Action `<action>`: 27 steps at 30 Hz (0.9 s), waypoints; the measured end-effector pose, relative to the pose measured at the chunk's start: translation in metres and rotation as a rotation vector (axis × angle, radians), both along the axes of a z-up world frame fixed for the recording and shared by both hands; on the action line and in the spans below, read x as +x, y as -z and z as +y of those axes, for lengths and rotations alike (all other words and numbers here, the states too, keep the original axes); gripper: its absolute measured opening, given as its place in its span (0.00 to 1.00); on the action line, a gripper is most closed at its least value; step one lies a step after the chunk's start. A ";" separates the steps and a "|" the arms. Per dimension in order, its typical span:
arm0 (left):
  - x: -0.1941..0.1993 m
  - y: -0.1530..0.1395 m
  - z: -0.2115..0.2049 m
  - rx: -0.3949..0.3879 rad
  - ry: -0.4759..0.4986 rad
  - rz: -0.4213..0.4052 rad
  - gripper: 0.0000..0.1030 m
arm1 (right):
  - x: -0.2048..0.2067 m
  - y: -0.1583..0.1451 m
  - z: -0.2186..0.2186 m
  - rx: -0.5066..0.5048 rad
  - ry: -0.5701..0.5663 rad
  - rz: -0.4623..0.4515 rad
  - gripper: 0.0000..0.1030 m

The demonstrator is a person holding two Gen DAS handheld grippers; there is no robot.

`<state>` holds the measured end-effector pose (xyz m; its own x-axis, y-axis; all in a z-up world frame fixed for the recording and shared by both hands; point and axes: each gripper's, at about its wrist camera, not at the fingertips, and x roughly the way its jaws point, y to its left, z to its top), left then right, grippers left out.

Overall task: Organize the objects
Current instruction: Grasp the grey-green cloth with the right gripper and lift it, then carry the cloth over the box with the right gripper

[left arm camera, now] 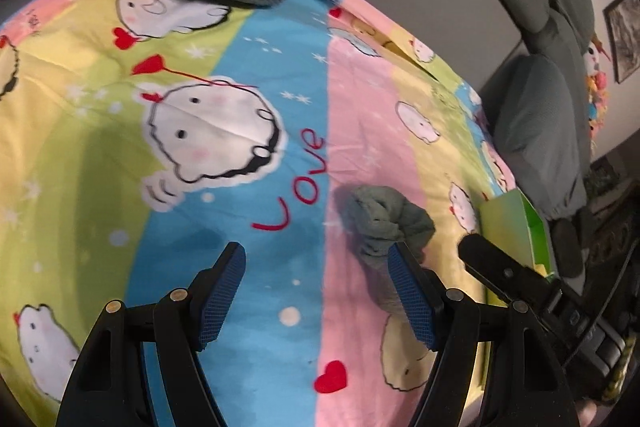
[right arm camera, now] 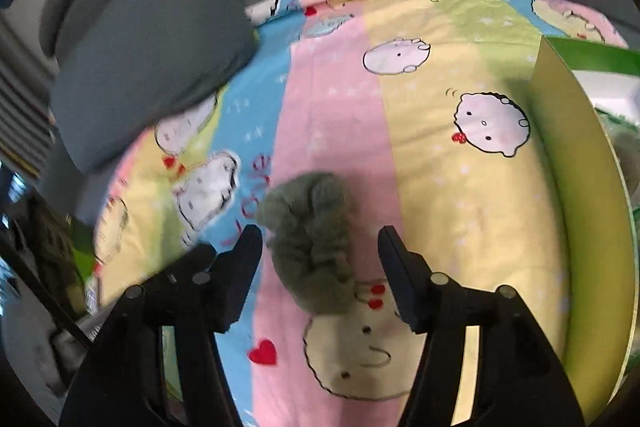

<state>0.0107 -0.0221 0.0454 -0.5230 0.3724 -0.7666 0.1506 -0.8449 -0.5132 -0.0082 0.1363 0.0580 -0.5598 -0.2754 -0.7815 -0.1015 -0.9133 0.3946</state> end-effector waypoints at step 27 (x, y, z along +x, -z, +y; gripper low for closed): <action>-0.021 -0.010 0.087 -0.040 0.265 0.095 0.35 | -0.025 0.030 0.024 -0.295 -0.029 -0.045 0.22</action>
